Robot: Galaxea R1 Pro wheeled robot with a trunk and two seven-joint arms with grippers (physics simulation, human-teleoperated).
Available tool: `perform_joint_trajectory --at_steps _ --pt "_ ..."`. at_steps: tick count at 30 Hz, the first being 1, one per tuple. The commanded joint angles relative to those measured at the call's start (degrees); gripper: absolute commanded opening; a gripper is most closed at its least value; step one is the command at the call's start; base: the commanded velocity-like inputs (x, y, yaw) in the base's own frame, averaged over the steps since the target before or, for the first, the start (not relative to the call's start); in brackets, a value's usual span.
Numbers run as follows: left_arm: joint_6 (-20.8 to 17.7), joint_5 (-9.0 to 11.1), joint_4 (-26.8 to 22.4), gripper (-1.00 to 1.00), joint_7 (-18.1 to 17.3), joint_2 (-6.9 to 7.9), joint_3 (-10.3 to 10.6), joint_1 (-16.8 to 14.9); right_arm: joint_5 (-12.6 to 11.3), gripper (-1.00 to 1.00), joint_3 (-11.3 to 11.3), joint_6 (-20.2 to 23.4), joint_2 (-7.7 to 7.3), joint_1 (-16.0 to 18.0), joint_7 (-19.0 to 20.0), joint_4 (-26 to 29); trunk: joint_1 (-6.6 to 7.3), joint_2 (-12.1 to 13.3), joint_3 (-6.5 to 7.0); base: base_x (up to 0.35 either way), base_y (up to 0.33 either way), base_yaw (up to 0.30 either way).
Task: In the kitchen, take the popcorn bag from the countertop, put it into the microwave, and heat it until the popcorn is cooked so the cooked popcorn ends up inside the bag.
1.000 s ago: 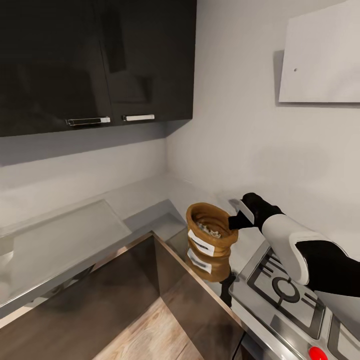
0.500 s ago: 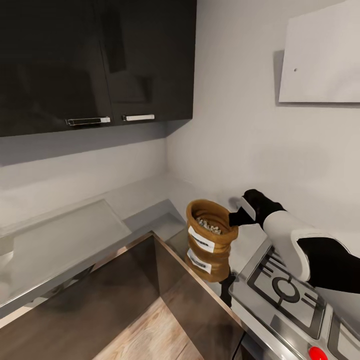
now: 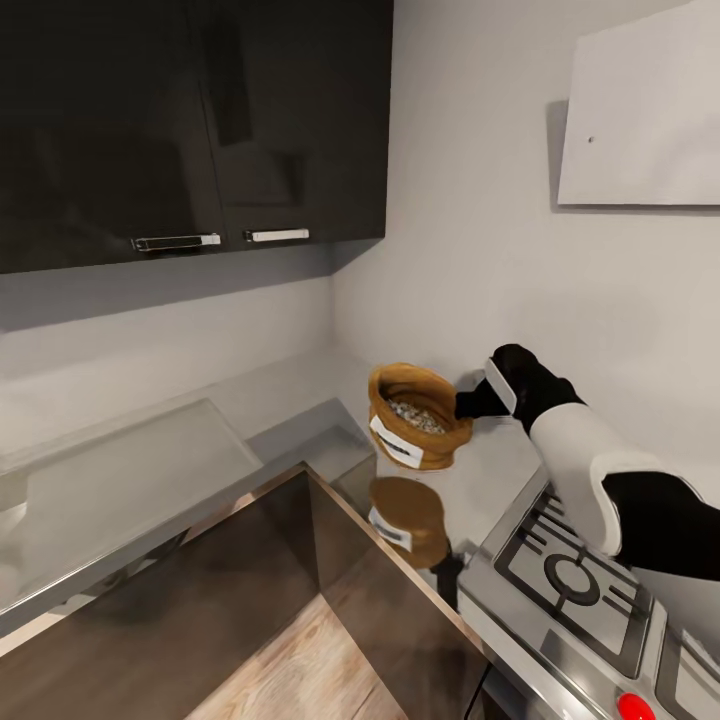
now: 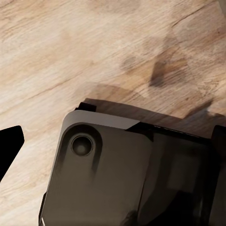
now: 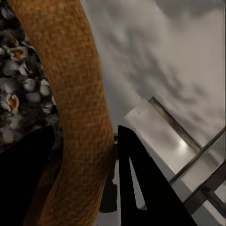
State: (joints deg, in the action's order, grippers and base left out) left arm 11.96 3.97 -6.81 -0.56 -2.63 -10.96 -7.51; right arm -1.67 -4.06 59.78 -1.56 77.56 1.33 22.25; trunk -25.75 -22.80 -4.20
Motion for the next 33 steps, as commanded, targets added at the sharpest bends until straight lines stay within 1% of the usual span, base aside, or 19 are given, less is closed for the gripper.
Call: perform_joint_trajectory --at_steps 1,4,7,30,32,33 --pt "0.2 0.4 0.0 1.00 -0.1 -0.01 0.0 -0.1 -0.2 -1.00 -0.4 0.2 -0.04 0.6 0.2 0.1 -0.04 -0.1 -0.13 0.000 0.000 0.000" --pt "0.2 0.4 0.0 1.00 0.0 -0.07 0.1 -0.1 -0.1 -1.00 -0.4 0.2 -0.02 1.5 0.2 0.1 -0.04 -0.1 -0.13 0.000 0.000 0.000" --pt "0.2 0.2 0.0 1.00 -0.1 -0.18 0.1 -0.1 -0.1 -1.00 -0.4 0.2 -0.09 1.6 0.2 0.1 -0.04 -0.1 -0.13 -0.087 0.000 0.000" --pt "0.2 0.2 0.1 1.00 -0.1 0.09 0.1 1.0 -0.1 -1.00 -0.4 0.2 -0.23 1.5 0.1 -0.2 -0.04 -0.1 -0.13 -0.337 0.000 0.000" --pt "0.2 0.2 0.1 1.00 -0.1 0.08 0.1 1.0 -0.1 -1.00 0.0 0.2 -0.32 1.6 -0.1 -0.2 -0.04 -0.1 -0.13 -0.090 0.000 -0.023" --pt "0.2 0.2 0.1 1.00 -0.1 0.08 0.1 1.0 -0.1 -1.00 1.1 0.2 -0.38 1.6 -0.2 -0.2 -0.04 -0.1 -0.13 -0.036 0.000 -0.149"
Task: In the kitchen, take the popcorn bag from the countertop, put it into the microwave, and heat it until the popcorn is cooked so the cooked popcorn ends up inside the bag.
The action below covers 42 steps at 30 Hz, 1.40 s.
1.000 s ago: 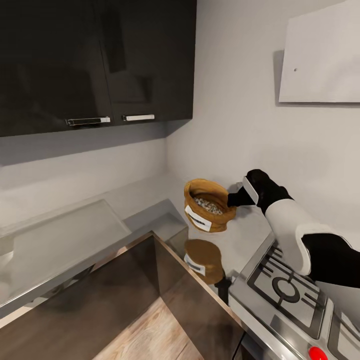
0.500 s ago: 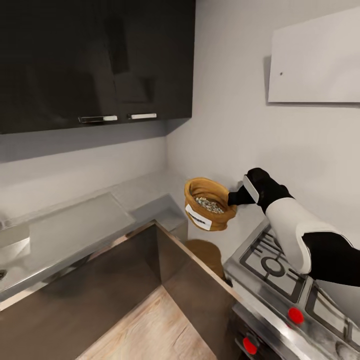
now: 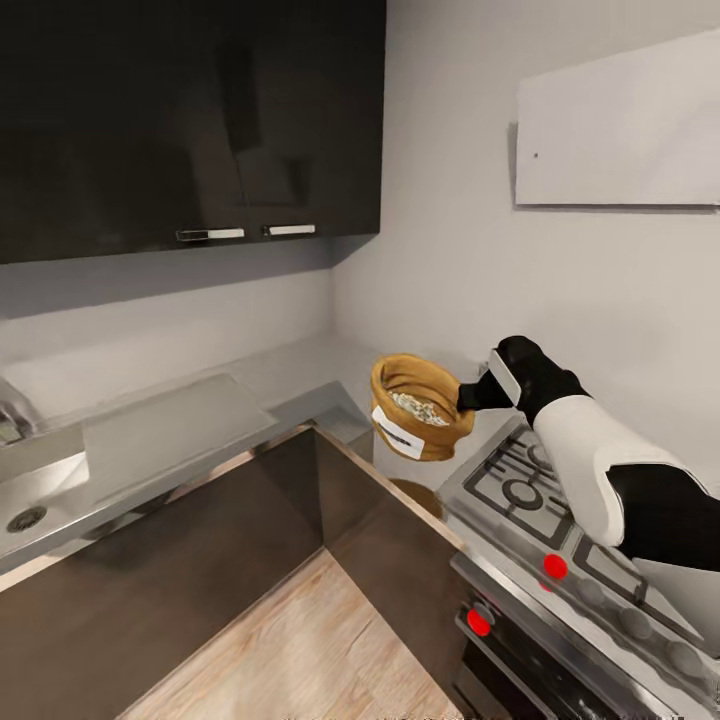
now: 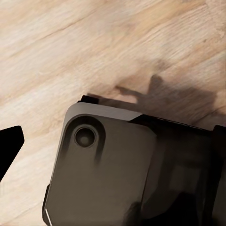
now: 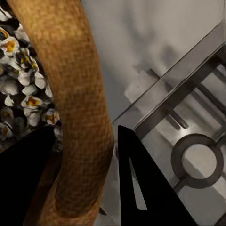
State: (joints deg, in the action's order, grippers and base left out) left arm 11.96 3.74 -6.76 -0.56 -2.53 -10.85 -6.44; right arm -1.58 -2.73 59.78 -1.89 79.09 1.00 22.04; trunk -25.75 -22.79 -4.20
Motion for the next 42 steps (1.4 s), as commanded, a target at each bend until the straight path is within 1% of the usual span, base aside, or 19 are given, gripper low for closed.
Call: perform_joint_trajectory --at_steps 1,2,6,8,9,11,12,17,22,23,25,26,28,30,31,35,38,40,42 --pt "0.2 0.4 0.0 1.00 -0.1 -0.02 0.0 -0.1 -0.2 -1.00 0.6 0.2 -0.08 0.1 0.0 0.1 -0.03 -0.1 -0.13 -0.023 0.000 -0.203" --pt "0.2 0.4 0.1 1.00 -0.1 -0.02 0.0 0.0 -0.1 -1.00 1.8 0.2 -0.16 0.1 -0.4 0.1 -0.03 -0.1 -0.13 -0.012 0.000 -0.250" --pt "0.2 0.4 0.0 1.00 -0.1 0.00 0.0 0.0 -0.2 -1.00 3.4 0.2 -1.00 0.1 -3.4 0.1 -0.03 -0.1 -0.13 -0.004 0.000 -0.284" --pt "0.2 0.5 0.1 1.00 -0.1 -0.01 0.0 0.0 -0.2 -1.00 5.7 0.2 -1.43 0.1 -5.2 0.2 -0.03 -0.1 -0.13 -0.001 0.000 -0.298" --pt "0.2 0.5 0.0 1.00 -0.1 -0.05 0.0 0.0 -0.2 -1.00 8.8 0.2 -1.83 0.1 -8.5 0.3 -0.03 -0.1 -0.13 0.000 0.000 -0.299" --pt "0.2 0.5 0.1 1.00 -0.1 -0.09 0.0 0.0 -0.2 -1.00 14.1 0.2 -2.04 0.3 -15.6 0.5 -0.03 -0.1 -0.13 0.000 0.000 -0.300" --pt "0.2 0.5 0.1 1.00 -0.1 -0.10 0.0 0.0 -0.2 -1.00 15.4 0.2 -2.07 0.4 -17.5 0.5 -0.03 -0.1 -0.13 0.000 0.000 -0.300" --pt "0.2 0.8 0.1 1.00 -0.1 0.30 -0.2 0.0 -0.2 -1.00 17.1 0.2 -2.20 0.5 -21.2 0.6 -0.03 -0.1 -0.13 -0.144 0.164 -0.279" --pt "0.2 0.8 0.1 1.00 -0.1 0.39 -0.2 0.0 -0.2 -1.00 18.6 0.2 -2.14 0.6 -22.2 0.7 -0.03 -0.1 -0.13 -0.225 0.274 -0.064" --pt "0.2 0.8 0.1 1.00 -0.1 0.41 -0.2 0.0 -0.2 -1.00 18.7 0.2 -2.08 1.2 -22.3 0.7 -0.03 -0.1 -0.13 -0.233 0.281 -0.007" --pt "0.2 0.8 0.1 1.00 -0.1 0.42 -0.1 0.0 -0.2 -1.00 18.8 0.2 -2.05 3.6 -22.6 0.2 -0.03 -0.1 -0.13 -0.246 0.279 -0.002" --pt "0.2 0.7 0.1 1.00 -0.1 0.42 -0.1 0.0 -0.2 -1.00 18.9 0.2 -2.06 4.5 -23.3 0.0 -0.03 -0.1 -0.13 -0.254 0.275 -0.053" --pt "0.2 0.7 0.1 1.00 -0.1 0.40 -0.1 0.0 -0.2 -1.00 21.8 0.2 -1.95 5.3 -27.9 0.0 -0.03 -0.1 -0.13 -0.258 0.272 -0.214" --pt "0.2 0.6 0.1 1.00 -0.1 0.35 -0.1 0.0 -0.2 -1.00 26.0 0.2 -1.81 5.4 -32.7 0.3 -0.03 -0.1 -0.13 -0.259 0.271 -0.268" --pt "0.2 0.6 0.1 1.00 -0.1 0.34 -0.1 0.0 -0.2 -1.00 28.3 0.2 -1.70 5.5 -35.8 0.4 -0.03 -0.1 -0.13 -0.259 0.270 -0.287" --pt "0.2 0.7 0.1 1.00 -0.1 0.34 -0.1 0.0 -0.3 -1.00 31.4 0.2 -1.55 5.5 -41.0 0.6 -0.03 -0.1 -0.13 -0.259 0.269 -0.297" --pt "0.2 0.6 0.1 1.00 -0.1 0.34 -0.1 0.2 -0.2 -1.00 34.9 0.2 -1.54 5.6 -45.1 0.6 -0.03 -0.1 -0.13 -0.259 0.270 -0.300" --pt "0.2 0.6 0.1 1.00 -0.1 0.33 -0.1 0.3 -0.2 -1.00 36.5 0.2 -1.54 5.6 -47.3 0.6 -0.03 -0.1 -0.13 -0.259 0.270 -0.300" --pt "0.2 0.6 0.1 1.00 -0.1 0.33 -0.1 0.4 -0.2 -1.00 36.6 0.2 -1.54 5.6 -47.5 0.6 -0.03 -0.1 -0.13 -0.261 0.269 -0.300"
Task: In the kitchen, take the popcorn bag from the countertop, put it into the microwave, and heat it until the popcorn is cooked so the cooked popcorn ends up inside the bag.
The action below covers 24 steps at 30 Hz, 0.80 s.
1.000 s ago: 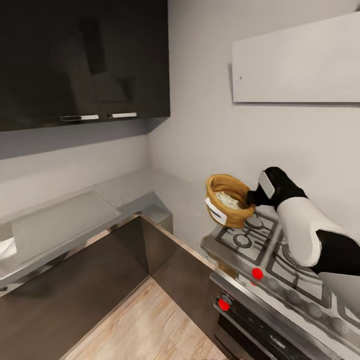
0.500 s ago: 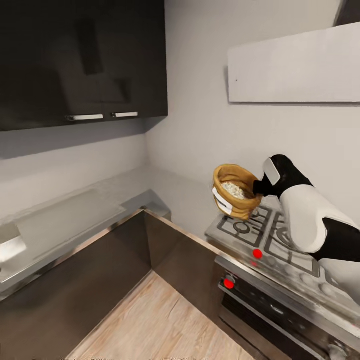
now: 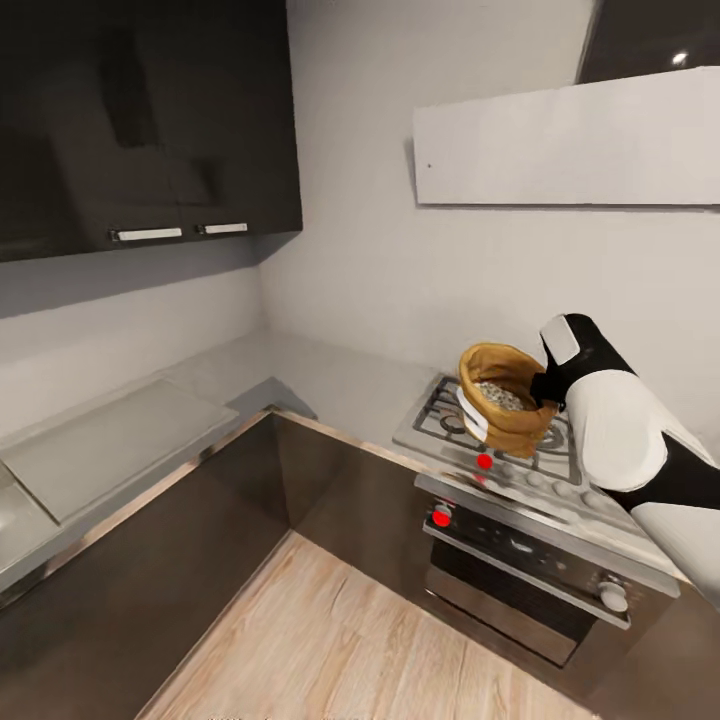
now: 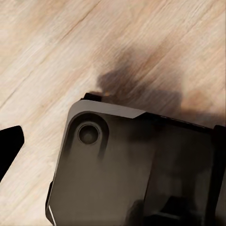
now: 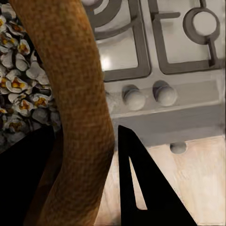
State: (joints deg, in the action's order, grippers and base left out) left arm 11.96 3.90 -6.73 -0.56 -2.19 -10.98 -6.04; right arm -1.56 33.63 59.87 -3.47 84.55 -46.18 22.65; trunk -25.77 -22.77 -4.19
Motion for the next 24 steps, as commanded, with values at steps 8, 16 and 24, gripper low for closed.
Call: perform_joint_trajectory --at_steps 8,16,24 --pt "0.2 0.3 0.0 1.00 -0.1 -0.16 0.1 -0.1 -0.2 -1.00 3.3 0.1 -0.04 0.1 -2.7 0.1 -0.01 -0.1 -0.14 -0.274 0.257 -0.292" --pt "0.2 0.5 0.0 1.00 -0.1 -0.08 0.0 -0.1 -0.6 -1.00 12.4 0.1 0.14 0.7 -7.5 3.1 -0.01 -0.1 -0.14 -0.279 0.248 -0.035" --pt "0.2 0.3 0.0 1.00 -0.1 -0.09 0.1 0.0 -2.3 -1.00 16.4 0.1 0.13 0.6 -8.4 3.3 -0.01 -0.1 -0.14 -0.249 0.266 0.000"
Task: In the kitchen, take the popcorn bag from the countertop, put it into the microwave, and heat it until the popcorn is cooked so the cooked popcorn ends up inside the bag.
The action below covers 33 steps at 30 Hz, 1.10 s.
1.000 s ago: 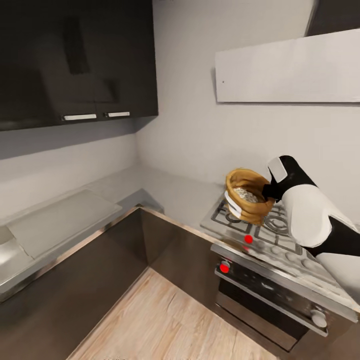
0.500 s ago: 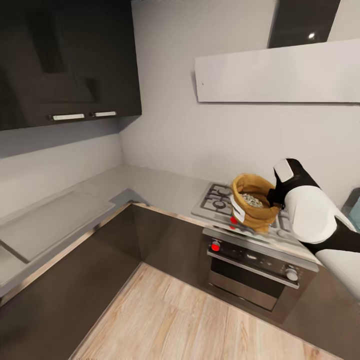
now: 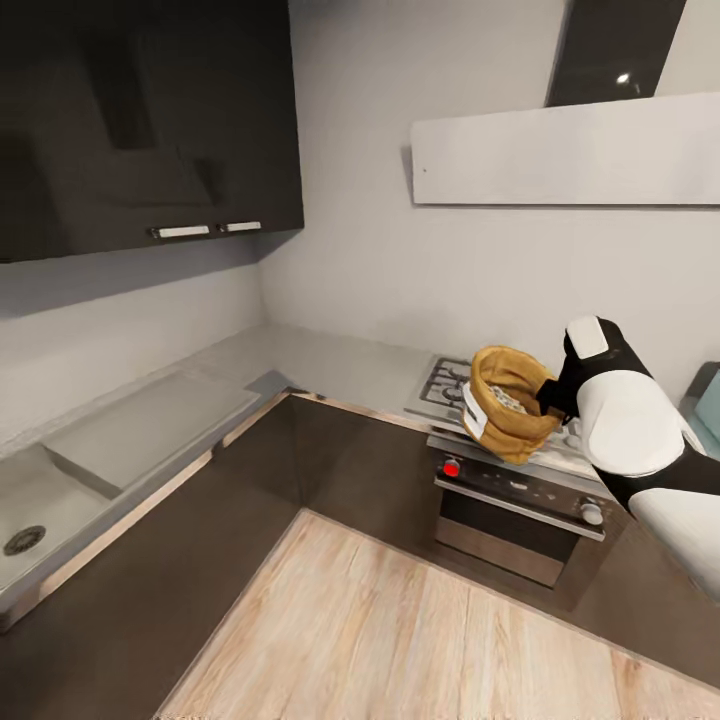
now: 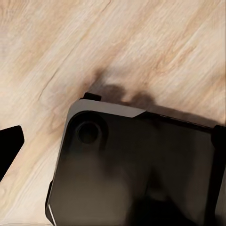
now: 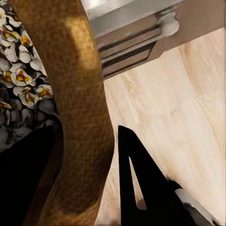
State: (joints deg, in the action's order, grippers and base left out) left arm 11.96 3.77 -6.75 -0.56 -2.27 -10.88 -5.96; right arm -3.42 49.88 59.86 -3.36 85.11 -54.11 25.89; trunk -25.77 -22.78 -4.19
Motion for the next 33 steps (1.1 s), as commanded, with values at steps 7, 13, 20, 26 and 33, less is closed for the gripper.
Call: perform_joint_trajectory --at_steps 7,13,20,26,33 --pt "0.2 0.3 0.0 1.00 -0.1 -0.50 0.1 0.0 -0.6 -1.00 0.1 0.1 0.02 0.0 -2.7 -0.1 -0.01 -0.1 -0.14 -0.298 0.177 0.000" --pt "0.2 0.3 0.0 1.00 0.2 -0.62 0.1 0.0 -0.5 -1.00 -0.2 -0.9 0.02 -0.1 -4.7 0.0 -0.01 -0.1 -0.14 -0.343 -0.033 -0.001" --pt "0.2 0.3 0.1 1.00 0.2 -0.63 0.1 -0.1 -0.5 -1.00 -0.1 -1.8 0.02 -0.1 -6.8 -0.1 -0.01 -0.1 -0.14 -0.343 -0.129 -0.223" --pt "0.2 0.3 0.0 1.00 0.3 -0.71 0.1 -0.1 -0.5 -1.00 0.0 -1.9 0.02 -0.1 -7.2 0.0 -0.01 -0.1 -0.14 -0.326 -0.163 -0.291" --pt "0.2 0.3 0.0 1.00 0.4 -0.71 0.2 -0.1 -0.6 -1.00 0.0 -1.8 0.06 -0.2 -7.2 -0.3 -0.01 -0.1 -0.14 -0.314 -0.197 -0.293"
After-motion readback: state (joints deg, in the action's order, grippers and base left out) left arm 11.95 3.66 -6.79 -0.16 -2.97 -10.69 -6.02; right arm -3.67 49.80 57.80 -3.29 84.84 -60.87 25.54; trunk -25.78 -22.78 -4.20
